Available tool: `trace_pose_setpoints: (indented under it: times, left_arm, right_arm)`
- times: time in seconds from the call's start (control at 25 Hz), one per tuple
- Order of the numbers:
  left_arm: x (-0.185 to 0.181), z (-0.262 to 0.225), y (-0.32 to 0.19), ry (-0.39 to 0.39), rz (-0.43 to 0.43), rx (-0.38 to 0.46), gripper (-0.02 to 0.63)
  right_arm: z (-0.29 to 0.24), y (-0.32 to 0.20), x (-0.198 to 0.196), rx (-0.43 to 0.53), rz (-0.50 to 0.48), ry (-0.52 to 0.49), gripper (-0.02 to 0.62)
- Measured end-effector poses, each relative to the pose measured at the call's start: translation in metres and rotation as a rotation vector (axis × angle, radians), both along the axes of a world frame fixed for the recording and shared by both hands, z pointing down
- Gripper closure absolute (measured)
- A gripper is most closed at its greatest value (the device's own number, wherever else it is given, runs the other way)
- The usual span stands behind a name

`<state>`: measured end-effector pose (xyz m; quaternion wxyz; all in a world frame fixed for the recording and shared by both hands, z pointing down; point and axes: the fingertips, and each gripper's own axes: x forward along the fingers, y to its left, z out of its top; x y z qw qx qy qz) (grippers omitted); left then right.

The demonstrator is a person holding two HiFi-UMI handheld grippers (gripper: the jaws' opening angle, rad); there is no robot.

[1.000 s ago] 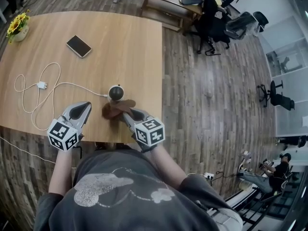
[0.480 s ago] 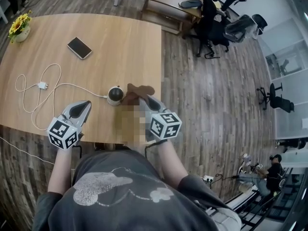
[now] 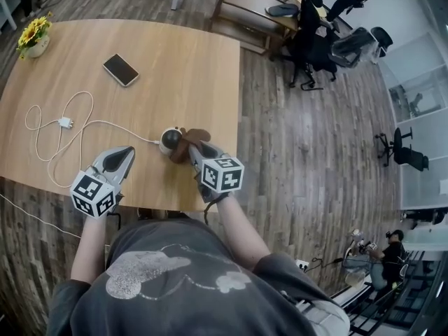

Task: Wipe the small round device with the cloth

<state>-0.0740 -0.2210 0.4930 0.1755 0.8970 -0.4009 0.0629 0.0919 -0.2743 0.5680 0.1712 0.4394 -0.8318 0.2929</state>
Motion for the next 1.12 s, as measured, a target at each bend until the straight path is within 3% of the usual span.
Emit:
trace_pose_setpoints:
  times: [0.24, 0.52, 0.68, 0.96, 1.12]
  left_arm:
    - [-0.001, 0.002, 0.002, 0.001, -0.01, -0.009, 0.587]
    - [-0.004, 0.003, -0.001, 0.007, -0.012, -0.007, 0.586]
    - [-0.004, 0.001, -0.005, 0.01, -0.013, 0.0, 0.587]
    - [0.0, -0.005, -0.009, 0.016, -0.005, 0.011, 0.587]
    - [0.0, -0.004, -0.008, 0.018, -0.006, 0.007, 0.586]
  right_arm:
    - [0.031, 0.006, -0.001, -0.046, -0.003, 0.063, 0.536]
    - [0.025, 0.005, 0.006, -0.038, 0.003, 0.053, 0.537]
    - [-0.013, -0.005, 0.018, 0.039, 0.022, 0.006, 0.536]
    - [-0.114, -0.027, 0.015, 0.276, -0.016, -0.102, 0.535]
    - [-0.135, -0.043, -0.007, 0.305, -0.054, -0.185, 0.535]
